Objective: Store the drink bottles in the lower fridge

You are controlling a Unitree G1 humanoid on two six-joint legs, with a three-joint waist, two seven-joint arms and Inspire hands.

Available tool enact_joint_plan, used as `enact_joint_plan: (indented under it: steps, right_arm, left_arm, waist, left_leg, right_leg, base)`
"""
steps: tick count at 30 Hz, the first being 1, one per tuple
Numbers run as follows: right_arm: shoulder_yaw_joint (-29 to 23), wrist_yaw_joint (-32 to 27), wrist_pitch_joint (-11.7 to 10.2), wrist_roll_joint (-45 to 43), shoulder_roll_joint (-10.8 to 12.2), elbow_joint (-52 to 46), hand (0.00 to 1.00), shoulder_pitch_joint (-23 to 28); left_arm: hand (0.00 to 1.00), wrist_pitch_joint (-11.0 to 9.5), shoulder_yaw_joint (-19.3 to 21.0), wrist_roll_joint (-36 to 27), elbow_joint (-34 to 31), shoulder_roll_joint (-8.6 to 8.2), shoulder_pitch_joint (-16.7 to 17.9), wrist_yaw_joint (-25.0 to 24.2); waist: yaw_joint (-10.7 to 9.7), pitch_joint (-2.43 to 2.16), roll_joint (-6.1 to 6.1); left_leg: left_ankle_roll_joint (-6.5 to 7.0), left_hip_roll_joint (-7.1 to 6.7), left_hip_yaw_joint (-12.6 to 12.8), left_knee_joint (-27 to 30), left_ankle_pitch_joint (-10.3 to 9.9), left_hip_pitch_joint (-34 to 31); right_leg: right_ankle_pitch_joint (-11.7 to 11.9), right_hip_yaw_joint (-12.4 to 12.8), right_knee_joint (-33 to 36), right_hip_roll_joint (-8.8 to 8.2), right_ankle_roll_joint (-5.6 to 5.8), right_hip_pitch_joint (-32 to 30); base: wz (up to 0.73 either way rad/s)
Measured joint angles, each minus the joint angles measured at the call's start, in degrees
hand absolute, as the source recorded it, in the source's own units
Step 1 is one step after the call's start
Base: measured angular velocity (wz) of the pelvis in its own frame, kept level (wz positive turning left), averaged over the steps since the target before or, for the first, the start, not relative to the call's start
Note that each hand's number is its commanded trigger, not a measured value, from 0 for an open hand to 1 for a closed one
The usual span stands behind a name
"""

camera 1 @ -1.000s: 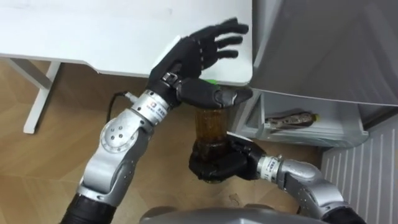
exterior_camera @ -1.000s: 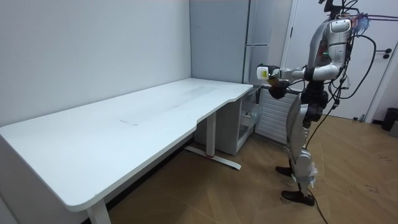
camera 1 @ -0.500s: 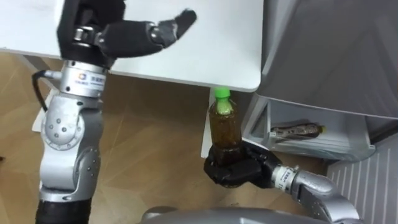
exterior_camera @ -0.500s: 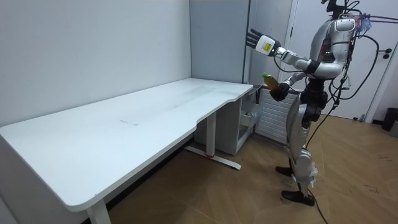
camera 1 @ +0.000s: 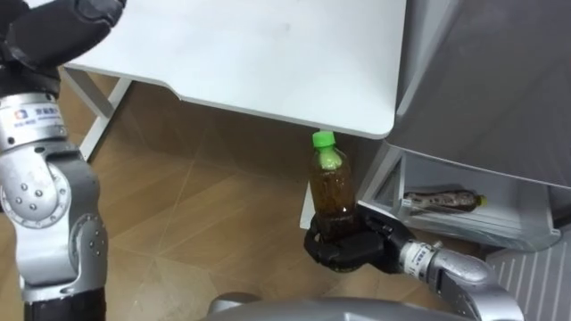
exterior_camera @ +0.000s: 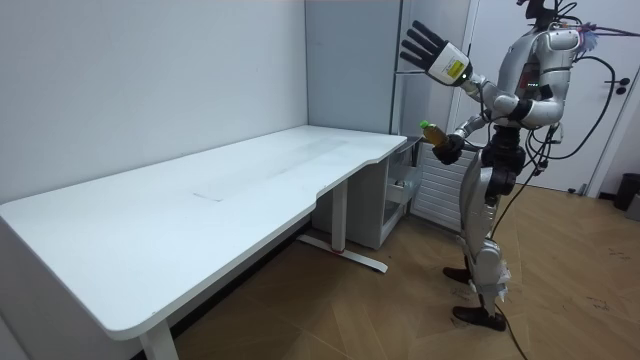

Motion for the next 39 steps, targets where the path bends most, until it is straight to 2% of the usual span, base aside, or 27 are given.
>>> enact_joint_plan:
  steps: [1,4,10,12,13,15,19,21,22,24,27,31,33,37,39]
  right_arm:
    - [0.00,-0.18,0.16,-0.17,0.01,0.00,1.00,0.03]
    - [0.02,-1.14,1.07,-0.17,-0.01,-0.01,1.00,0.32]
    - [0.21,-2.65,1.23,-0.01,0.16,0.06,1.00,0.70]
    - [-0.05,-3.43,1.31,-0.01,0.44,0.06,1.00,0.57]
    - [-0.09,-3.70,1.37,-0.01,0.54,0.06,1.00,0.59]
    - [-0.08,-4.50,2.51,-0.02,0.53,0.07,1.00,0.57]
    - [0.27,-4.89,3.62,-0.02,0.75,0.18,1.00,0.16]
    - [0.24,-4.88,3.82,-0.02,1.12,0.21,1.00,0.04]
    - [0.21,-4.88,3.90,-0.01,1.13,0.22,1.00,0.01]
    - [0.20,-5.23,4.35,0.06,1.23,0.35,1.00,-0.01]
    - [0.20,-6.50,4.39,0.11,1.19,0.46,1.00,0.03]
    - [0.13,-7.69,4.39,0.22,1.28,0.46,1.00,-0.09]
    - [0.14,-7.87,4.39,0.70,1.33,0.47,1.00,-0.24]
    - [0.13,-11.15,4.39,1.07,2.57,0.73,1.00,-0.39]
    - [0.04,-13.70,4.39,4.83,2.91,2.77,1.00,-0.61]
  left_arm:
    - [0.00,0.01,0.15,-0.05,1.57,0.01,0.00,0.55]
    - [0.00,0.39,0.60,-6.70,6.14,-0.26,1.70,3.46]
    - [0.00,0.37,0.93,-15.42,18.01,-0.28,3.03,5.95]
    - [0.00,0.58,0.92,-19.19,24.34,-0.28,3.29,6.08]
    - [0.00,0.70,0.88,-19.63,25.74,-0.28,3.49,6.19]
    - [0.00,0.99,-0.30,-19.67,33.40,-0.25,3.66,6.25]
    - [0.00,3.45,-4.12,-19.50,46.18,-0.28,3.91,4.51]
    - [0.00,5.83,-6.73,-18.15,52.33,-0.28,4.67,2.29]
    - [0.00,6.02,-7.28,-17.07,54.28,-0.29,4.61,1.52]
    - [0.00,7.04,-9.25,-11.85,63.03,-0.24,4.31,-1.13]
    - [0.00,9.57,-10.45,-8.38,67.75,-0.33,5.57,-3.67]
    - [0.00,10.73,-11.05,-2.70,72.26,-0.29,5.62,-7.73]
    - [0.00,11.84,-12.87,0.76,73.31,-0.29,5.85,-10.26]
    - [0.00,12.26,-15.32,3.07,73.61,-0.48,5.84,-12.45]
    - [0.00,12.39,-15.91,3.63,73.66,-0.45,6.18,-12.87]
  waist:
    - [0.03,0.05,0.08]
    - [0.93,0.04,-0.12]
    - [1.52,0.09,-1.36]
    - [1.28,0.12,-1.31]
    - [1.26,0.11,-1.32]
    - [1.44,0.12,-1.11]
    - [1.57,0.31,-0.64]
    - [1.06,0.23,-0.82]
    - [1.04,0.22,-0.88]
    - [0.94,0.24,-0.78]
    - [-0.21,0.33,-0.99]
    - [-1.00,0.30,-1.06]
    - [-2.30,0.27,-1.24]
    - [-3.68,0.16,-1.49]
    - [-4.32,0.11,-1.31]
  left_leg:
    - [0.00,0.00,0.00,-0.01,0.01,0.10]
    - [0.05,-0.02,0.58,-0.48,0.05,0.57]
    - [0.06,-0.01,0.65,-0.67,0.05,0.57]
    - [0.07,-0.03,0.25,-0.78,0.05,0.61]
    - [0.07,-0.03,0.18,-0.86,0.05,0.61]
    - [0.07,-0.01,0.57,-1.01,0.05,0.68]
    - [0.07,0.05,1.04,-1.50,0.05,0.65]
    - [0.07,0.07,0.98,-1.56,0.05,0.13]
    - [0.07,0.07,0.98,-1.59,0.05,0.11]
    - [0.07,0.10,1.52,-1.63,0.05,0.34]
    - [0.09,0.10,1.60,-1.73,0.02,0.18]
    - [0.08,0.16,1.77,-1.96,0.01,0.31]
    - [0.08,0.16,1.70,-1.81,0.01,0.06]
    - [0.07,0.17,1.76,-1.58,0.00,-0.75]
    - [0.07,0.16,1.78,-1.58,0.00,-0.70]
  right_leg:
    - [0.00,-0.01,0.03,0.00,0.00,0.10]
    - [-0.07,0.43,0.17,-0.03,-0.04,0.00]
    - [-0.09,0.39,0.05,0.02,-0.06,0.30]
    - [-0.04,0.05,-0.67,0.04,-0.01,0.79]
    - [-0.02,0.01,-0.79,0.07,0.00,0.87]
    - [-0.02,0.17,-0.74,0.13,0.00,0.73]
    - [-0.03,0.27,-0.74,0.16,0.02,0.44]
    - [-0.03,0.22,-0.76,0.20,0.02,-0.03]
    - [-0.03,0.19,-0.77,0.20,0.02,-0.06]
    - [-0.03,0.47,-0.78,0.24,0.02,-0.10]
    - [-0.03,0.60,-0.88,0.25,0.03,-0.27]
    - [-0.04,0.92,-0.94,0.47,0.05,-0.18]
    - [-0.04,0.75,-0.90,0.41,0.05,-0.30]
    - [-0.02,1.32,-0.91,0.63,0.03,-1.11]
    - [-0.01,1.38,-0.91,0.60,0.04,-1.04]
  base:
    - [0.00]
    - [-0.07]
    - [-0.02]
    - [0.08]
    - [0.06]
    - [0.00]
    - [-0.05]
    - [0.00]
    - [0.00]
    - [-0.09]
    - [-0.03]
    - [0.00]
    - [0.03]
    - [-0.03]
    - [0.00]
